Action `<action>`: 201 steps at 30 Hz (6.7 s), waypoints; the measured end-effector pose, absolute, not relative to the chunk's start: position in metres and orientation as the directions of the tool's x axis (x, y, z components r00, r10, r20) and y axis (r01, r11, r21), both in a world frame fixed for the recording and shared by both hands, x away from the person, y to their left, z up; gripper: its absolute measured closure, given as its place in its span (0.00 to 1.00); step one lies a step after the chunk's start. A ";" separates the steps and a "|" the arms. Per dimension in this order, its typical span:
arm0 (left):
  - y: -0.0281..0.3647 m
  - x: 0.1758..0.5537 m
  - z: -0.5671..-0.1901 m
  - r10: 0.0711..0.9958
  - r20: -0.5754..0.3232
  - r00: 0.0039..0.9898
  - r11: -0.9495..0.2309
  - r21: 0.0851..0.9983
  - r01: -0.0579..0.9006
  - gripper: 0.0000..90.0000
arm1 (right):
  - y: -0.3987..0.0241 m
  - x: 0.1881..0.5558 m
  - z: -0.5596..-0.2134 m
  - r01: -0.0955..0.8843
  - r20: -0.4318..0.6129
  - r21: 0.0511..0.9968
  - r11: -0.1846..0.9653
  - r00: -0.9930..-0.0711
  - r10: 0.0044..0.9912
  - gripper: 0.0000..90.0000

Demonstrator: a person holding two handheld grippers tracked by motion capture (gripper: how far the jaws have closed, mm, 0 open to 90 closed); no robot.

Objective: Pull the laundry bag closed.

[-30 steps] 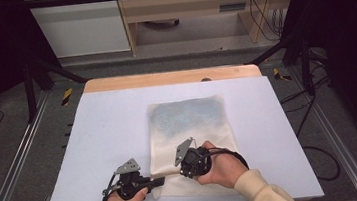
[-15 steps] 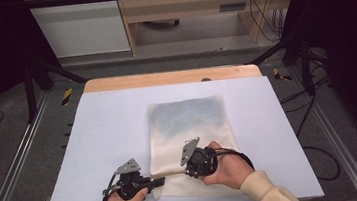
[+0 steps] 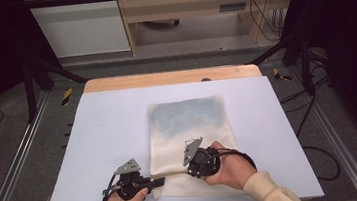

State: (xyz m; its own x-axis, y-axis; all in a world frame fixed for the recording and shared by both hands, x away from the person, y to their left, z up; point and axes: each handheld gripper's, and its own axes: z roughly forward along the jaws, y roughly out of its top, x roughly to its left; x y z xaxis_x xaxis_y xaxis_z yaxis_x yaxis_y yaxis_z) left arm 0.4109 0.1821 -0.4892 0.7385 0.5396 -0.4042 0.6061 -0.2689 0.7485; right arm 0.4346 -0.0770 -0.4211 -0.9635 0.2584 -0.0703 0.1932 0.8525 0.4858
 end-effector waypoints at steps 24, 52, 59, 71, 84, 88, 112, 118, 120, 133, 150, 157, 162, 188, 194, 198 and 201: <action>0.182 0.410 -0.490 0.540 -0.403 0.739 -0.269 0.750 0.604 0.94 | -0.088 0.433 -0.420 0.197 -0.074 0.495 0.846 -0.961 0.267 0.91; 0.182 0.410 -0.490 0.541 -0.403 0.738 -0.267 0.750 0.605 0.94 | -0.097 0.431 -0.417 0.210 -0.074 0.496 0.843 -0.957 0.281 0.91; 0.182 0.410 -0.490 0.542 -0.402 0.738 -0.269 0.749 0.605 0.94 | -0.102 0.430 -0.417 0.218 -0.072 0.501 0.838 -0.954 0.291 0.91; 0.182 0.410 -0.490 0.541 -0.404 0.738 -0.267 0.750 0.606 0.94 | -0.103 0.429 -0.417 0.213 -0.078 0.499 0.840 -0.954 0.289 0.91; 0.181 0.409 -0.490 0.540 -0.400 0.741 -0.265 0.754 0.601 0.94 | -0.104 0.428 -0.414 0.209 -0.083 0.504 0.838 -0.954 0.288 0.91; 0.182 0.410 -0.490 0.540 -0.399 0.741 -0.268 0.753 0.601 0.94 | -0.105 0.428 -0.414 0.205 -0.087 0.505 0.838 -0.954 0.286 0.91; 0.181 0.409 -0.490 0.542 -0.393 0.743 -0.269 0.756 0.596 0.94 | -0.117 0.427 -0.413 0.223 -0.085 0.508 0.832 -0.948 0.306 0.91; 0.181 0.409 -0.490 0.541 -0.394 0.743 -0.269 0.756 0.597 0.94 | -0.119 0.427 -0.414 0.229 -0.086 0.510 0.829 -0.946 0.314 0.91; 0.181 0.409 -0.490 0.541 -0.394 0.743 -0.272 0.754 0.597 0.94 | -0.120 0.426 -0.413 0.232 -0.084 0.504 0.832 -0.945 0.315 0.91; 0.181 0.409 -0.490 0.541 -0.394 0.743 -0.272 0.754 0.598 0.94 | -0.127 0.425 -0.412 0.238 -0.089 0.505 0.830 -0.942 0.324 0.91; 0.181 0.409 -0.490 0.542 -0.393 0.743 -0.273 0.754 0.597 0.94 | -0.133 0.424 -0.412 0.245 -0.088 0.510 0.824 -0.939 0.334 0.91; 0.181 0.409 -0.490 0.542 -0.392 0.743 -0.273 0.754 0.597 0.94 | -0.138 0.424 -0.412 0.252 -0.087 0.510 0.823 -0.936 0.341 0.91; 0.181 0.409 -0.490 0.542 -0.393 0.743 -0.271 0.755 0.597 0.94 | -0.142 0.423 -0.412 0.258 -0.086 0.513 0.819 -0.933 0.349 0.91; 0.180 0.409 -0.490 0.542 -0.392 0.743 -0.274 0.754 0.597 0.94 | -0.157 0.420 -0.412 0.281 -0.083 0.519 0.808 -0.923 0.375 0.91; 0.181 0.409 -0.490 0.542 -0.393 0.743 -0.274 0.753 0.598 0.94 | -0.158 0.421 -0.413 0.280 -0.084 0.523 0.805 -0.923 0.375 0.91; 0.181 0.409 -0.490 0.542 -0.393 0.743 -0.273 0.754 0.598 0.94 | -0.159 0.420 -0.413 0.278 -0.086 0.522 0.807 -0.923 0.374 0.91; 0.181 0.409 -0.490 0.543 -0.392 0.743 -0.274 0.754 0.598 0.94 | -0.159 0.420 -0.412 0.284 -0.085 0.519 0.806 -0.921 0.379 0.91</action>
State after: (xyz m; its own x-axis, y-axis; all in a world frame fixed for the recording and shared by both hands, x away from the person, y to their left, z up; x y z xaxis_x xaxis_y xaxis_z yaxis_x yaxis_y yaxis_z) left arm 0.4094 0.1808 -0.4904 0.7428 0.5429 -0.3918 0.5976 -0.2737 0.7536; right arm 0.4199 -0.1595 -0.4125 -0.9214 0.3792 -0.0848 0.2839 0.8059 0.5195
